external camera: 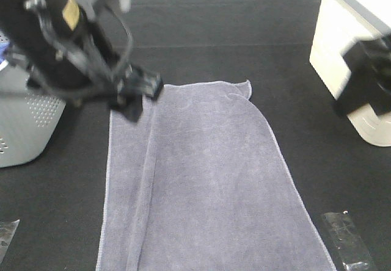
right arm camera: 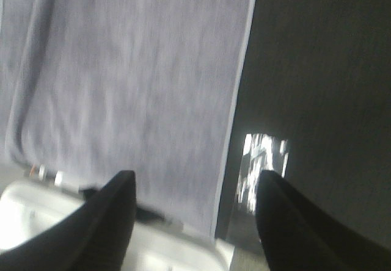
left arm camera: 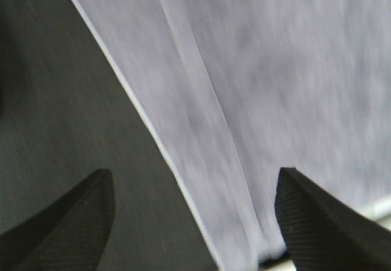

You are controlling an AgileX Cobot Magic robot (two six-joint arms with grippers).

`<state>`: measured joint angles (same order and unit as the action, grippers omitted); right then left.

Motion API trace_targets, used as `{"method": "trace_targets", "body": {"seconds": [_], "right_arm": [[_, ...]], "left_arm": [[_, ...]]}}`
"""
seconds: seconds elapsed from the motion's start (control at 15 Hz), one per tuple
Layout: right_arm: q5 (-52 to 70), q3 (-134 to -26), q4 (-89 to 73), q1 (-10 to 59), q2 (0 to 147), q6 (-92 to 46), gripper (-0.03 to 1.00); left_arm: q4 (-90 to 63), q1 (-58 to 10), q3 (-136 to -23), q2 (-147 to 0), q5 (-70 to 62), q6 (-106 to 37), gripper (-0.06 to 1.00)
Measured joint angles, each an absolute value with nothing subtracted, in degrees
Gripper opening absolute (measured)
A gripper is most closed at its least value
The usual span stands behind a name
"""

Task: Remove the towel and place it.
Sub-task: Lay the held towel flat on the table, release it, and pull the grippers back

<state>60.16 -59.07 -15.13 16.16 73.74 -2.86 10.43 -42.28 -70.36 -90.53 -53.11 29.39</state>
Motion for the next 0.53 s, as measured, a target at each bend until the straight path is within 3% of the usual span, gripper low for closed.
{"method": "trace_targets", "body": {"seconds": [0.2, 0.53], "right_arm": [[58.5, -68.24, -13.52, 16.16, 83.25, -2.86, 0.55], [58.38, -80.1, -12.49, 16.16, 95.45, -2.86, 0.55]], "left_arm": [[10.26, -34.15, -75.97, -96.89, -50.31, 25.95, 0.67], [8.77, -27.56, -90.87, -110.87, -54.66, 23.2, 0.66]]}}
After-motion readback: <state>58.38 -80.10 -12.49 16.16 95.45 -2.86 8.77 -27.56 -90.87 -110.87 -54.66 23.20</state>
